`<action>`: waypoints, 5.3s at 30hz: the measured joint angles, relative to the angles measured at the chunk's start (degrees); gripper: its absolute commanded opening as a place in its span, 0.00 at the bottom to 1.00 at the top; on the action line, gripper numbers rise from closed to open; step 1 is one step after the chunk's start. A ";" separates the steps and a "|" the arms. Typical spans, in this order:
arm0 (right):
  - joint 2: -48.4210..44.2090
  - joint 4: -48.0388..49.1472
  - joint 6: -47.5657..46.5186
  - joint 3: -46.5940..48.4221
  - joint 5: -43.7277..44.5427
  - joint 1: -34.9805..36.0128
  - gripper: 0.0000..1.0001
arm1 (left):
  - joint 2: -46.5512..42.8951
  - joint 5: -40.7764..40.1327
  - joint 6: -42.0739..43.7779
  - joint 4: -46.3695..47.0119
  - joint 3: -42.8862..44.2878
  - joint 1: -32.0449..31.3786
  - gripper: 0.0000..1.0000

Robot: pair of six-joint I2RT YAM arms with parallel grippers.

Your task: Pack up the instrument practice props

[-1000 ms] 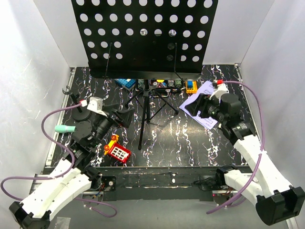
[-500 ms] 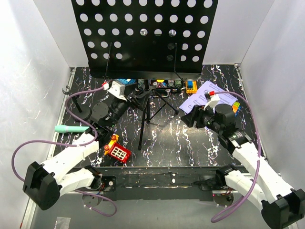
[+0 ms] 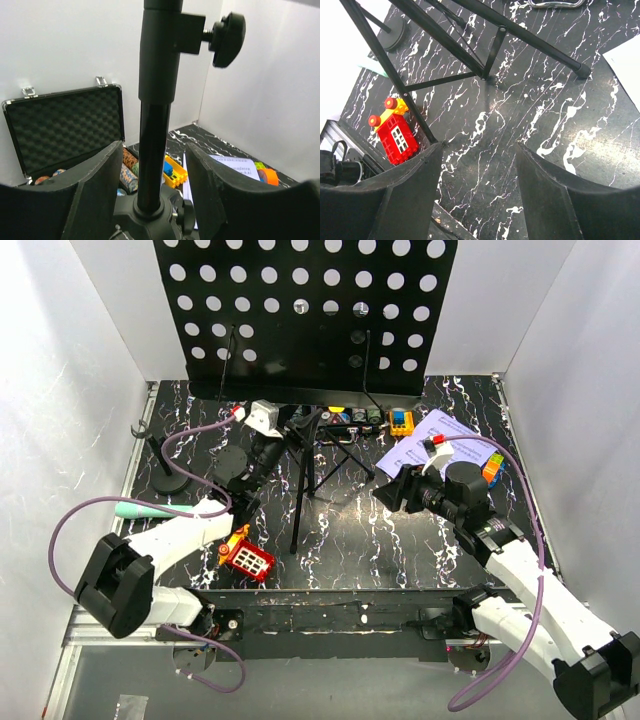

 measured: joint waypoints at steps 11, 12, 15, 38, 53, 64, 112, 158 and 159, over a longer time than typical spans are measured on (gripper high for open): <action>0.72 1.81 1.29 0.00 -0.22 1.29 0.72 | 2.71 -0.79 0.85 3.74 1.81 -0.09 0.19; 0.87 2.10 1.49 0.00 -0.28 1.46 0.74 | 2.71 -0.74 0.92 3.67 1.81 -0.09 0.16; 2.03 3.23 2.69 0.50 -0.48 2.45 0.78 | 2.67 -0.52 1.11 3.61 1.81 -0.09 0.06; 30.38 23.12 14.93 20.65 -4.20 6.34 0.84 | -1.22 4.02 1.09 -1.42 0.83 0.35 0.00; 34.56 25.05 14.88 25.18 -6.16 7.52 0.60 | -1.25 4.33 1.09 -1.53 0.83 0.42 0.00; 34.82 25.86 14.10 25.16 -5.07 7.98 0.67 | -1.27 4.44 1.11 -1.60 0.83 0.46 0.00; 32.20 31.61 17.81 18.56 -1.07 10.80 0.02 | -1.64 4.37 1.29 -2.45 0.92 0.46 0.00; 37.46 58.34 -87.03 9.99 33.97 31.82 0.51 | -2.27 4.17 -1.92 -3.82 0.92 1.46 0.00; 37.00 57.24 -85.59 10.27 34.91 32.00 0.61 | -2.27 4.33 -1.90 -3.82 0.92 1.38 0.00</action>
